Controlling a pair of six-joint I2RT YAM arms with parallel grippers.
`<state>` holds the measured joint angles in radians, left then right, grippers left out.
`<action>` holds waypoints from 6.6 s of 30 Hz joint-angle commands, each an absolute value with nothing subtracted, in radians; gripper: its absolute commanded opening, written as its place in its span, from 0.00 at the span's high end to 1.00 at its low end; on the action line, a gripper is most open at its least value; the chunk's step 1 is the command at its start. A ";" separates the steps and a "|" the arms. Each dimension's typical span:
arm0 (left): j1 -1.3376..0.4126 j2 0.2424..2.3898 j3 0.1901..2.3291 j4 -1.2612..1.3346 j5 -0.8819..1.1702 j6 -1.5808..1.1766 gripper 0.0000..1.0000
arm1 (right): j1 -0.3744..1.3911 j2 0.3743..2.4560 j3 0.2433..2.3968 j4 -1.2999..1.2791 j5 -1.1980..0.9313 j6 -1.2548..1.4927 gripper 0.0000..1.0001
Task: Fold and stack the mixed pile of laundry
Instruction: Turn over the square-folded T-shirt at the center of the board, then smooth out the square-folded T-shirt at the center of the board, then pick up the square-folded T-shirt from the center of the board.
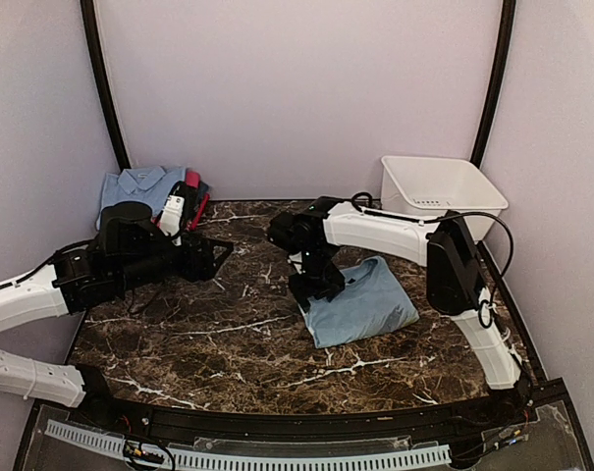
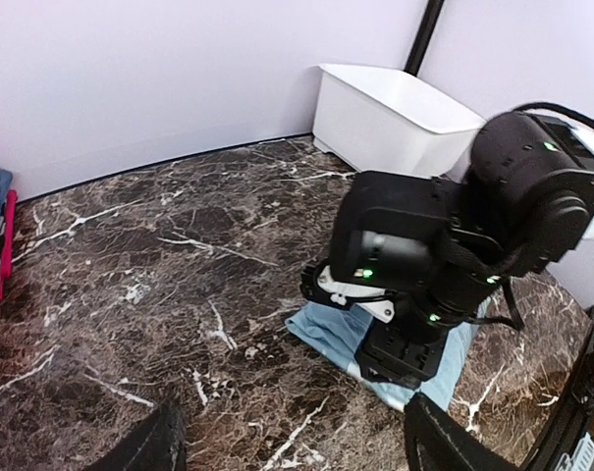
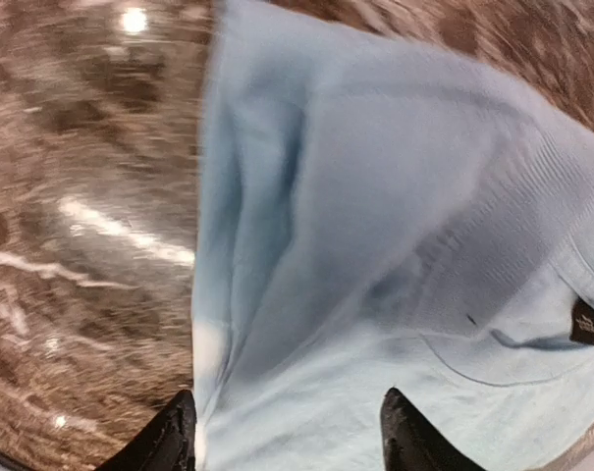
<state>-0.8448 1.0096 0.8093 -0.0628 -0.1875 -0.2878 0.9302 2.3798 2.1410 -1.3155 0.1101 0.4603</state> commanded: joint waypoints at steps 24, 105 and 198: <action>-0.863 1.906 1.328 -0.017 0.390 -0.437 0.64 | 0.468 1.699 1.131 -0.543 -0.247 0.322 0.57; -0.649 2.053 1.465 -0.128 0.302 -0.176 1.00 | 0.550 1.643 1.100 -0.603 -0.149 0.173 0.94; -0.456 1.599 0.848 0.042 0.367 -0.669 0.43 | 1.177 2.198 1.619 -0.575 0.074 0.146 0.67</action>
<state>-0.4625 1.5875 0.8711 -0.0067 0.3305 -0.6445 1.1599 2.1704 1.6253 -0.5819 0.0612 0.1398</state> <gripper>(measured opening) 0.572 0.360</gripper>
